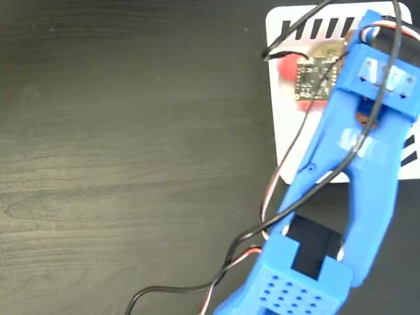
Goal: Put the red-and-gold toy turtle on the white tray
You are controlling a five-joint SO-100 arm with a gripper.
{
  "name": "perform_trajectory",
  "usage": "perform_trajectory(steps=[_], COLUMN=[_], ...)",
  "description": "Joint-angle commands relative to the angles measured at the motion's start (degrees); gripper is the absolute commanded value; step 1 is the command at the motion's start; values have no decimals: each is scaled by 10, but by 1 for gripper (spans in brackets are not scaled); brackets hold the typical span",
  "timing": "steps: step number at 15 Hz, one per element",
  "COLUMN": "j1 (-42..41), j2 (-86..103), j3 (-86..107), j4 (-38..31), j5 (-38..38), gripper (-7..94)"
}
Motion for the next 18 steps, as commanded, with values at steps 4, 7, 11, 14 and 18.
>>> perform_trajectory(steps=[4, 7, 11, 14, 18], j1=[4, -5, -25, -80, -192], j2=[29, 58, 132, 240, 433], j3=[-10, -11, 35, 124, 294], j4=[1, -15, -108, -225, -331], j5=[0, 31, 105, 207, 287], gripper=[62, 10, 0, 0, 0])
